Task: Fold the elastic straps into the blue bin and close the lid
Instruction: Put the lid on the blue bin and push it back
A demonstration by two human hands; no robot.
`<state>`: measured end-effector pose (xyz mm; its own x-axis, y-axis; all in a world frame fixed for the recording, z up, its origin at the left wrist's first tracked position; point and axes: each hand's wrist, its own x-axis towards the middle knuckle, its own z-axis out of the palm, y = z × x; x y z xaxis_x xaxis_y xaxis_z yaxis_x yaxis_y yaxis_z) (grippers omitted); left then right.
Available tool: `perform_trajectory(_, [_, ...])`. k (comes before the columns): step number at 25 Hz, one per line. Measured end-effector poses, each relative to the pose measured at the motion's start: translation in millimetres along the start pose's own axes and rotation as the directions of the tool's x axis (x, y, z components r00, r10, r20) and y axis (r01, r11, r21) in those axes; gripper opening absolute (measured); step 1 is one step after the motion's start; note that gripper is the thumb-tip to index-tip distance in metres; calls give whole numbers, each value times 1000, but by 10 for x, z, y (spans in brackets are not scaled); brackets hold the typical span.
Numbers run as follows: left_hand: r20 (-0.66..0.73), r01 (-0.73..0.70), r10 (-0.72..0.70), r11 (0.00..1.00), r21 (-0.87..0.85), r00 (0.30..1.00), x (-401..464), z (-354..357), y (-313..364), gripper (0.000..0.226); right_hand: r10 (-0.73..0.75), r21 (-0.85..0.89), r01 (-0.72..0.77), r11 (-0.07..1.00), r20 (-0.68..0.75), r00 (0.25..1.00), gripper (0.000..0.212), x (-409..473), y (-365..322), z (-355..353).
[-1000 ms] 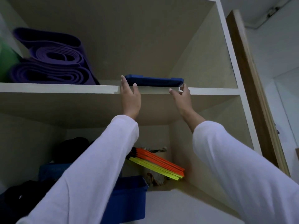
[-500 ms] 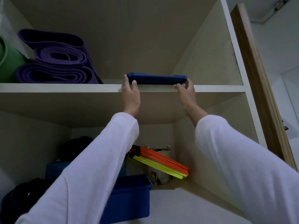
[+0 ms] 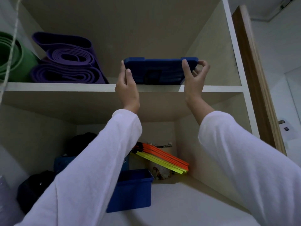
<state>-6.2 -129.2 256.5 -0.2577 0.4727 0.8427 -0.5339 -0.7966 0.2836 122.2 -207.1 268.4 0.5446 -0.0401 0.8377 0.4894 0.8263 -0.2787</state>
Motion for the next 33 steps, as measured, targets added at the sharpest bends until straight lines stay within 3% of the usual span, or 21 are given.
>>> perform_trajectory(6, [-73, -48, 45, 998, -45, 996, -165, -94, 404, 43, -149, 12, 150, 989, -31, 988, 40, -184, -391, -18])
perform_trajectory(15, [-94, -116, 111, 992, -47, 989, -411, -220, 910, 40, -185, -26, 183, 983, -108, 977, 47, -429, -743, -136])
perform_trajectory(20, [-96, -95, 95, 995, -1, 991, -601, -315, 888, 41, -103, -111, 88, 990, -140, 985, 46, -595, -695, -245])
perform_trajectory(26, [-94, 55, -44, 991, 121, 995, -804, -592, 438, 37, 26, -278, -46, 959, -77, 997, 31, -832, -374, -416])
perform_trajectory(29, [8, -29, 28, 940, 339, 1000, -909, -856, 90, 41, 105, -356, -102, 929, -11, 994, 29, -994, -107, -486])
perform_trajectory(33, [333, -366, 185, 671, 644, 925, -913, -1104, -268, 46, 171, -470, -108, 876, 94, 981, 34, -1270, 282, -541])
